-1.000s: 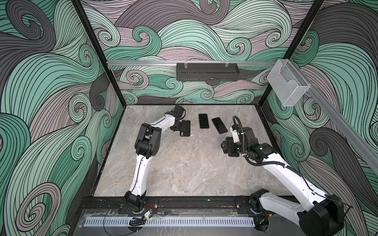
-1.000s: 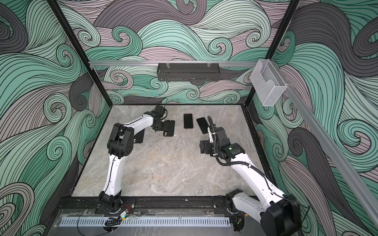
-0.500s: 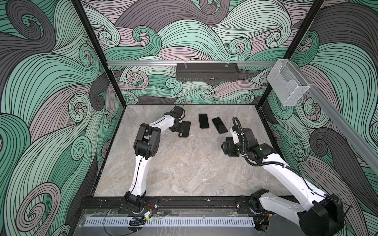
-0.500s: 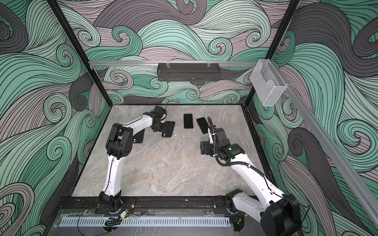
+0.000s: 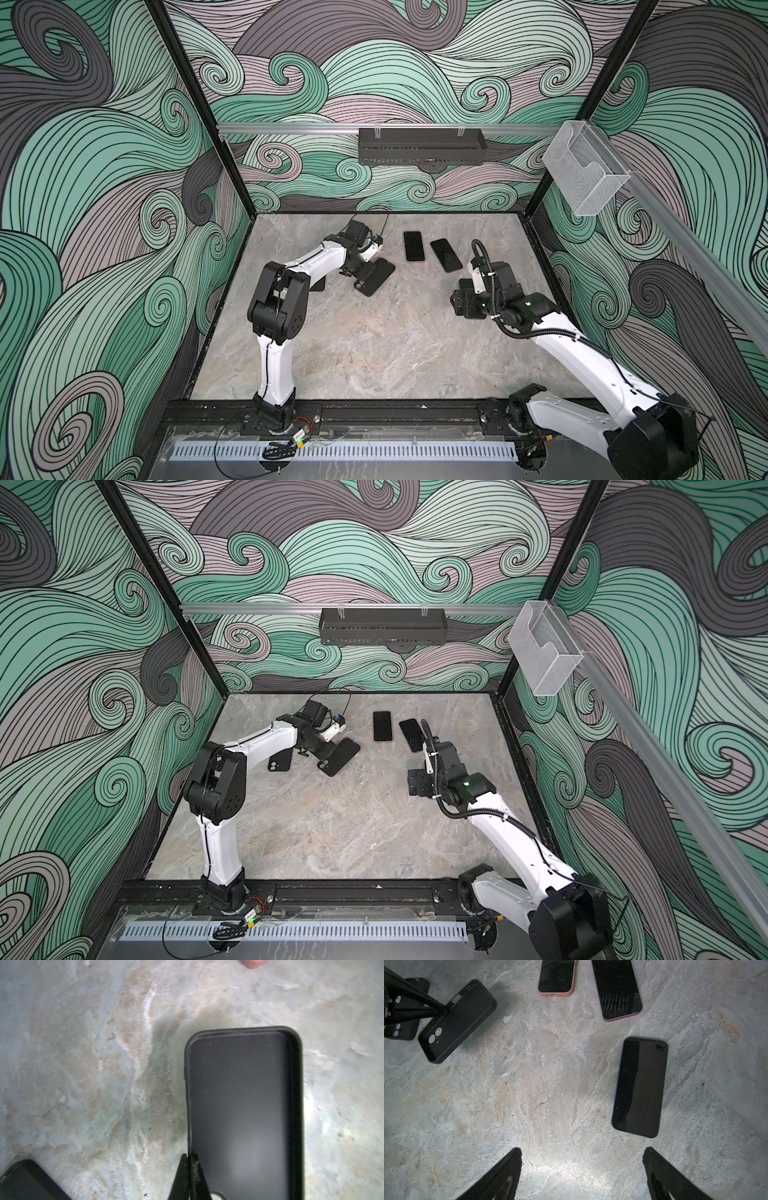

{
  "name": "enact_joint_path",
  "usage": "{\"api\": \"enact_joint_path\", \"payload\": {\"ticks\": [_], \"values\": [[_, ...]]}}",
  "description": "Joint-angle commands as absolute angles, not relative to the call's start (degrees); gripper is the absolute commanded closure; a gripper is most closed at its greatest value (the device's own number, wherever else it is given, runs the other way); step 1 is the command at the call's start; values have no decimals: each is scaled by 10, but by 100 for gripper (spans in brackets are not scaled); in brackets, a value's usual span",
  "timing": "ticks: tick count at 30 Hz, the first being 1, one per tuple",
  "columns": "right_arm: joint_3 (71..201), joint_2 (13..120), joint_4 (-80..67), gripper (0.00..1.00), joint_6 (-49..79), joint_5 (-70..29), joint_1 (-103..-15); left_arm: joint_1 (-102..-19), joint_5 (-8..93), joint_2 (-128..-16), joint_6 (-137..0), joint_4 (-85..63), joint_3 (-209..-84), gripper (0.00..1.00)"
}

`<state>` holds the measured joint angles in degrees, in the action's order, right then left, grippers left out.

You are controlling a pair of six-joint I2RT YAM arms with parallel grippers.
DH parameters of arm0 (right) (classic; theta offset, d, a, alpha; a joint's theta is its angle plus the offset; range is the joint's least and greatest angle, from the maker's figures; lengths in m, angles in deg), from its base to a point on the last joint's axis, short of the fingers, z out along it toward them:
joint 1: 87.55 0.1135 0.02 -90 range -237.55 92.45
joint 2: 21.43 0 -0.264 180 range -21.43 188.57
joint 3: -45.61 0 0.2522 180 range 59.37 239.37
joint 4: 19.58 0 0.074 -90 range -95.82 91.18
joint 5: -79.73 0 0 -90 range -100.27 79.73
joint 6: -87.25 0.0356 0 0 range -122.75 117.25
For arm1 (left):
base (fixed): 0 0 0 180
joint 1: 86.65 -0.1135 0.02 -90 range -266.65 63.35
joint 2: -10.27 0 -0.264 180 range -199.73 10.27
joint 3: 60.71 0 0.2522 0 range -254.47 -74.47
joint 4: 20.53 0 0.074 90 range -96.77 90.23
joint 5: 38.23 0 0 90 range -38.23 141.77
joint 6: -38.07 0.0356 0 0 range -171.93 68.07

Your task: Put the phone into the phone case

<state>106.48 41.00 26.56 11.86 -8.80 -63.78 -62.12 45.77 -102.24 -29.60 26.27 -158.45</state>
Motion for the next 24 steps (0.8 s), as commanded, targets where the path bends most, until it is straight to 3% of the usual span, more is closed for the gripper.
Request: {"api": "enact_joint_path", "payload": {"ticks": [1,10,24], "values": [[1059,416,261,9,121,-81,-639,-592,425,-992,-153,281,-1560,100],[1058,414,261,10,123,-83,-639,-555,319,-967,-1,367,-1549,100],[1047,411,260,9,123,-68,-639,-478,353,-988,61,316,-1510,100]]}}
